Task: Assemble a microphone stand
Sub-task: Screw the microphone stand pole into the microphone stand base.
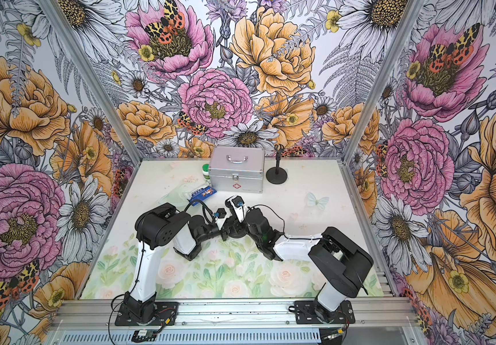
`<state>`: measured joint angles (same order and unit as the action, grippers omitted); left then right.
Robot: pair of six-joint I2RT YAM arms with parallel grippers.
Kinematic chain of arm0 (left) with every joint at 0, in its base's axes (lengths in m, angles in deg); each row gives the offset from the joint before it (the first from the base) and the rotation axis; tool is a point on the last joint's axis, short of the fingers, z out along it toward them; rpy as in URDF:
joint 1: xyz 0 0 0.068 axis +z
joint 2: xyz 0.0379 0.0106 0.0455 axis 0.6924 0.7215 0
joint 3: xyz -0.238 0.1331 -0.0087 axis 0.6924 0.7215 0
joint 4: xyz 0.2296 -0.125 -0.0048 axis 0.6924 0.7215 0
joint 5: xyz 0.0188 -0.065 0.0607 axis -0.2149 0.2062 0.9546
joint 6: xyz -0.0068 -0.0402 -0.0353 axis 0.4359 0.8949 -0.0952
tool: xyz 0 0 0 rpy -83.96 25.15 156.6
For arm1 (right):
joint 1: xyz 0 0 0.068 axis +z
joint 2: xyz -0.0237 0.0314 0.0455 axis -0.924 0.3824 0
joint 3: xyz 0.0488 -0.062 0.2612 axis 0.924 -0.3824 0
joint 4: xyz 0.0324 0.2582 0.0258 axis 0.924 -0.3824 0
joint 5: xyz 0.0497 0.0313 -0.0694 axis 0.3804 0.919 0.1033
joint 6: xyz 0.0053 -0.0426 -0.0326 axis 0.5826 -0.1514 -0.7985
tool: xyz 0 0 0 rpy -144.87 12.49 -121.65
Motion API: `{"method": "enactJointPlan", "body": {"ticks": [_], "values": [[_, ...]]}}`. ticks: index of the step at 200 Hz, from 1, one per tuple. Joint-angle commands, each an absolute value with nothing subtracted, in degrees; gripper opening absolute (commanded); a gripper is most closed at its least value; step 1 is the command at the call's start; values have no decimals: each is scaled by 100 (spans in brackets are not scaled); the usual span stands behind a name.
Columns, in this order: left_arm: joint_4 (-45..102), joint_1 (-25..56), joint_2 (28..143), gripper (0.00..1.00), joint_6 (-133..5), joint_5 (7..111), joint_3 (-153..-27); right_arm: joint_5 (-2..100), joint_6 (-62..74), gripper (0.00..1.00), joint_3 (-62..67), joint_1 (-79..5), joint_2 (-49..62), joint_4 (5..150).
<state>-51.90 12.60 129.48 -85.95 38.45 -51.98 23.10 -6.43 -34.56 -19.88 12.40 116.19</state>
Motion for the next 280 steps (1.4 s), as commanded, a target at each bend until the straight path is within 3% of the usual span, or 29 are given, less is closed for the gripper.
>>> {"method": "enactJointPlan", "body": {"ticks": [1, 11, 34, 56, 72, 145, 176, 217, 237, 257, 280], "values": [[-4875, 1061, 13372, 21, -8532, 3692, -5101, 1758, -575, 3, -3633, -2072, 1571, 11610], [-4869, 1060, 13348, 21, -8541, 3698, -5095, 2209, -907, 27, -3655, -2143, 1425, 11609], [-4875, 1087, 13323, 21, -8556, 3730, -5064, 3682, -2084, 47, -3774, -2524, 1005, 11515], [-4873, 1086, 13316, 21, -8563, 3713, -5085, 6549, -2992, 49, -3408, -3339, 642, 10142], [-4869, 1104, 13267, 21, -8580, 3761, -5019, 7650, -3270, 50, -3183, -3785, 615, 9716], [-4871, 1104, 13343, 21, -8522, 3718, -5079, 9007, -4609, 47, -1271, -4089, 1759, 7526], [-4877, 1111, 13341, 21, -8534, 3731, -5061, 9005, -4604, 39, -992, -4051, 2070, 7515], [-4871, 1107, 13350, 21, -8506, 3717, -5080, 8646, -4353, 1, -983, -4006, 2196, 7593], [-4873, 1104, 13330, 21, -8504, 3745, -5085, 8106, -3654, 0, -1448, -3888, 2090, 8339], [-4869, 1104, 13324, 21, -8516, 3752, -5057, 6285, -1950, 0, -2355, -3685, 1910, 10129], [-4873, 1098, 13338, 21, -8508, 3751, -5092, 2692, -72, 0, -3538, -3020, 1627, 11452]]}}
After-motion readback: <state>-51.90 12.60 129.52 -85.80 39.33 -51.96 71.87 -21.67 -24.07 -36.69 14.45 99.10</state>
